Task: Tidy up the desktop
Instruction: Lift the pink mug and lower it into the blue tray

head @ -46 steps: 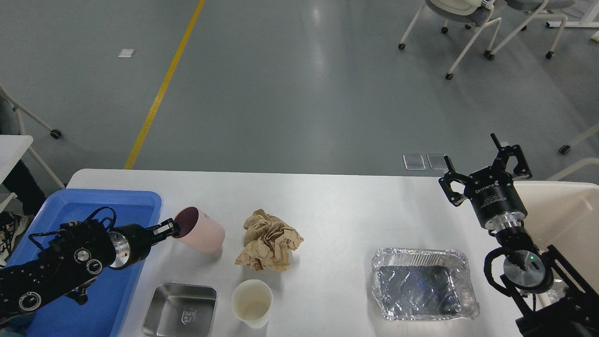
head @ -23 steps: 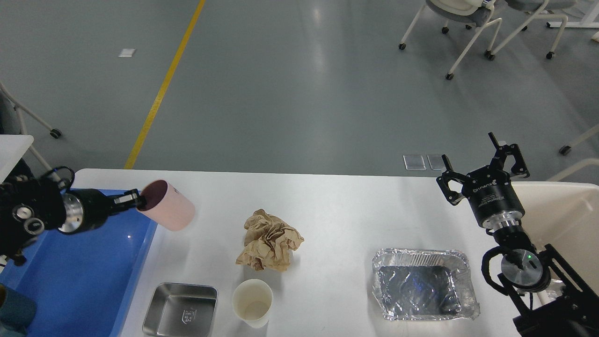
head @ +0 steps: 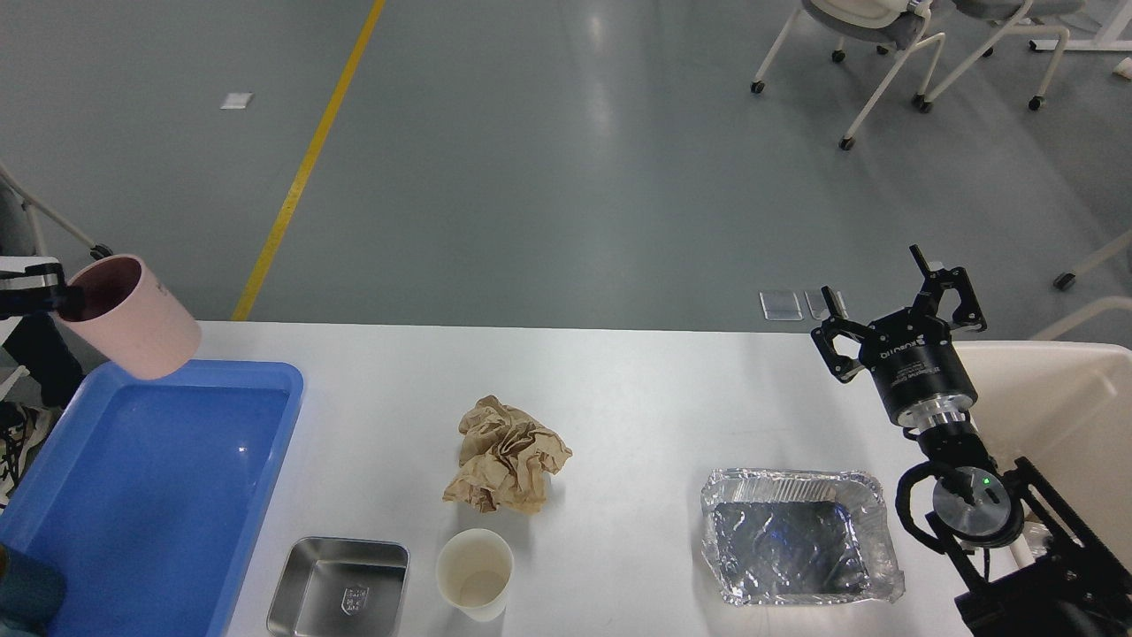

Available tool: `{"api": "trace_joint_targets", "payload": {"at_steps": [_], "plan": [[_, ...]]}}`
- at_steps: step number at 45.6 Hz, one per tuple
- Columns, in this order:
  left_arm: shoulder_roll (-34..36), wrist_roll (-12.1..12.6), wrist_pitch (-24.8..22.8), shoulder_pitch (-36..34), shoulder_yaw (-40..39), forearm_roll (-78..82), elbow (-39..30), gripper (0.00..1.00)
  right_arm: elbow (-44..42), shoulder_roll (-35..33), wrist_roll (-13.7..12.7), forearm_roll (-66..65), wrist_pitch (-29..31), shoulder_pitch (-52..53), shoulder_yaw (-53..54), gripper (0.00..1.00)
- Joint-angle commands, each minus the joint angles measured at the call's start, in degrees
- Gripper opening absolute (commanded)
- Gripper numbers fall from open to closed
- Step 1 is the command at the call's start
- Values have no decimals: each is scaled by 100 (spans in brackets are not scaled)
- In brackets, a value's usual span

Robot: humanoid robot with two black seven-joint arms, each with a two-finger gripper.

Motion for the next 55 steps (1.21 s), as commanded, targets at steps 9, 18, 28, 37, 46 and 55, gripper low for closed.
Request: {"api": "trace_joint_targets", "payload": {"at_steps": [9,18,28,37,46,55], "plan": [[102,-107,1614,1484,659,477,21,2,2,65,0,1,1,-10,-8,100],[-21,-309,2283,2214,650,477,-23,2,2,74,0,1,1,8,-8,100],[-285,-327,2380,2698,650,538,3,2,-7,74,0,1,1,-1,-17,100],[-618,-318,2705,2979,659,1021,-6,3,2,153,0,1,1,-1,-17,100],[-794,-318,2845,3164,659,1101,-6,12,11,145,0,-52,1,8,-8,100],[-698,-336,2845,3111,501,1083,-23,64,11,162,0,-122,-8,17,0,100]]}}
